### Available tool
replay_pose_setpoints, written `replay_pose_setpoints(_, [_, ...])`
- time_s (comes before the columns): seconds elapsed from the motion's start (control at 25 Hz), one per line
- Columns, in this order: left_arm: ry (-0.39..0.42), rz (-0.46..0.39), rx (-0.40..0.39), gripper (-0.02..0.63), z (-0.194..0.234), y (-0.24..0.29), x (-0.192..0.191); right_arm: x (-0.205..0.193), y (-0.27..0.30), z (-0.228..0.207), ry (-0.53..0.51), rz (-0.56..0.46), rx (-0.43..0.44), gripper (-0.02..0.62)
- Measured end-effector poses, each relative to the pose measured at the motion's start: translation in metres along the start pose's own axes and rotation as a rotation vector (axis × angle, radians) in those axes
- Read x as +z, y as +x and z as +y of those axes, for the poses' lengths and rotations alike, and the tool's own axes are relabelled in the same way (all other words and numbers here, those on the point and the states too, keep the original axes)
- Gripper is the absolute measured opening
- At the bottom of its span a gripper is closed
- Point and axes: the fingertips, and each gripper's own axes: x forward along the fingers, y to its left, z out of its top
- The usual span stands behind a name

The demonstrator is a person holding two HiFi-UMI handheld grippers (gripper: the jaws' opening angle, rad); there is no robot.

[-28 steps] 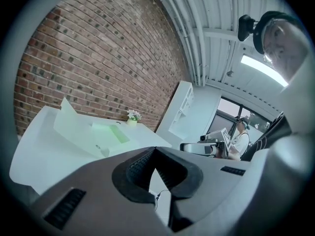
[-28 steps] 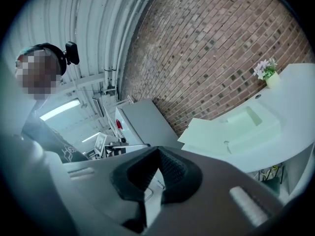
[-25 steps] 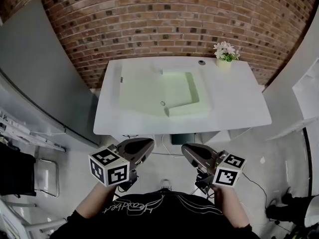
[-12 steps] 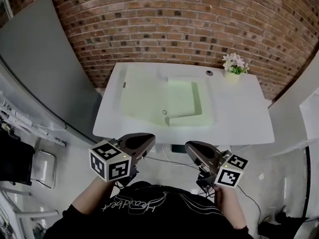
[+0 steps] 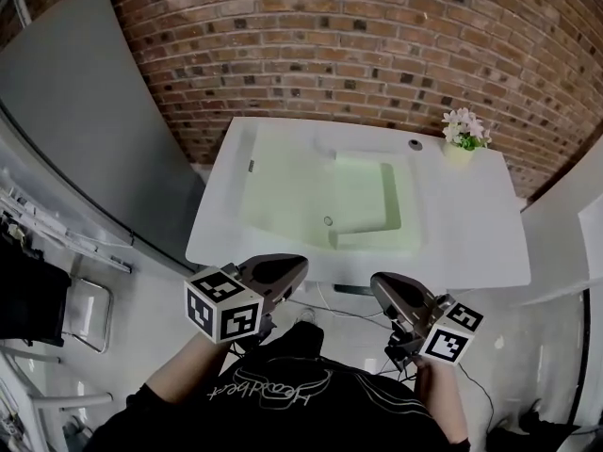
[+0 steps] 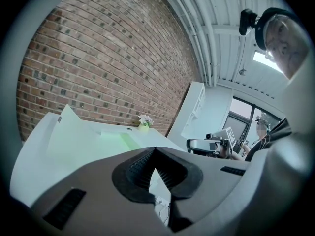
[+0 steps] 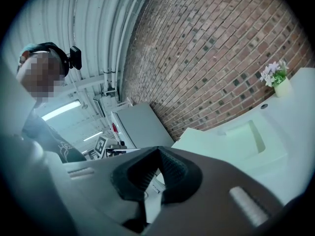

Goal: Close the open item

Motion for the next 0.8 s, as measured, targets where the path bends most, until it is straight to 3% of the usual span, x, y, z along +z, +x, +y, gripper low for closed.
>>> replay_pose_setpoints(0.64, [-0.065,-0.012,0.056,0.002,0.125,0.021,0.059,0.027,0.076,-0.077,0.096,0.012,-0.055,-0.002])
replay_pose_setpoints(0.8, [-0.047,-0.032,0.051,0.002,0.144,0.021,0.070,0.031,0.088,-0.090,0.105,0.019,-0.067,-0.002])
